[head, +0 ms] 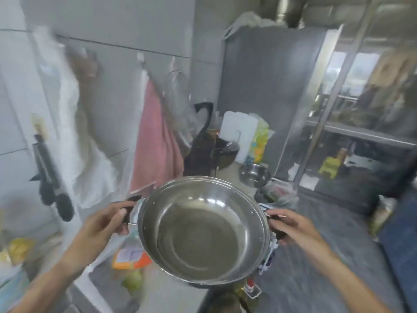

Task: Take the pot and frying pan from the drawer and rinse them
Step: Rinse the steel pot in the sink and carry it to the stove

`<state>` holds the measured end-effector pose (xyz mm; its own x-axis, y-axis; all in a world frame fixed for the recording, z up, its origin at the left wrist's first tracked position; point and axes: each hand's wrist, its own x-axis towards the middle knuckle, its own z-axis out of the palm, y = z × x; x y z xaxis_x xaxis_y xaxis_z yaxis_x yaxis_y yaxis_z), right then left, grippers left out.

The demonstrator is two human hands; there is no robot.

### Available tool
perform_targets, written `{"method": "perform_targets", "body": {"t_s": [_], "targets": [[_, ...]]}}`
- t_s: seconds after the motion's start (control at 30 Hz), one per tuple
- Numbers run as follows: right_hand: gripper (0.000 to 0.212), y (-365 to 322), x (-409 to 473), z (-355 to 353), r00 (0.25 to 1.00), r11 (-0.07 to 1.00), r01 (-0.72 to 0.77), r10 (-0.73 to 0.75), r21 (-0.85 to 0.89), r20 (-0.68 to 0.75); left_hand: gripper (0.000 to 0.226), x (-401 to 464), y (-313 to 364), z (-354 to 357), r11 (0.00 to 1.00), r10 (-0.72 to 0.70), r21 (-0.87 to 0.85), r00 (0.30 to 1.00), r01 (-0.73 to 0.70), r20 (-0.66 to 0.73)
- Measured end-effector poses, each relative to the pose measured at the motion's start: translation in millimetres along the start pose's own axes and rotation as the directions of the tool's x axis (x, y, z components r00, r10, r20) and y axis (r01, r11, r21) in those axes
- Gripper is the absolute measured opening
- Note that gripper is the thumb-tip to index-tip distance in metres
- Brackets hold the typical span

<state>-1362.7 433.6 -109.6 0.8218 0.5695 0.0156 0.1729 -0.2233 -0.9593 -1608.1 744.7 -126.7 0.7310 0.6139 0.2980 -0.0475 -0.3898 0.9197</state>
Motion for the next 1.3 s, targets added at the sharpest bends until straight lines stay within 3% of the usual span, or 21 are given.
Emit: {"method": "perform_targets", "body": {"t_s": [0.07,0.27,0.5,0.8,1.03,1.3], "targets": [[0.015,2,-4,-68,0.992,0.999,0.009,-0.004,0.039,-0.123,0.031,42,21,69,0.999,0.028,-0.025,0.996,-0.026,0.082],[0.014,32,-4,-272,0.905,0.995,0.039,0.005,0.096,-0.424,0.021,139,87,297,0.985,0.087,-0.168,0.947,-0.036,0.309],[0.018,65,13,-462,0.777,0.989,0.084,0.01,0.119,-0.629,0.02,205,162,523,0.958,0.16,-0.286,0.884,-0.032,0.439],[0.02,121,75,-639,0.667,0.984,0.092,0.052,0.151,-0.744,0.018,295,200,747,0.952,0.2,-0.304,0.801,-0.024,0.565],[0.019,165,176,-745,0.611,0.979,0.105,0.073,0.173,-0.789,0.017,402,199,907,0.936,0.279,-0.346,0.733,-0.063,0.62],[0.021,214,288,-886,0.519,0.988,0.02,0.122,0.155,-0.846,0.019,526,221,1118,0.938,0.291,-0.344,0.645,-0.046,0.706]]}}
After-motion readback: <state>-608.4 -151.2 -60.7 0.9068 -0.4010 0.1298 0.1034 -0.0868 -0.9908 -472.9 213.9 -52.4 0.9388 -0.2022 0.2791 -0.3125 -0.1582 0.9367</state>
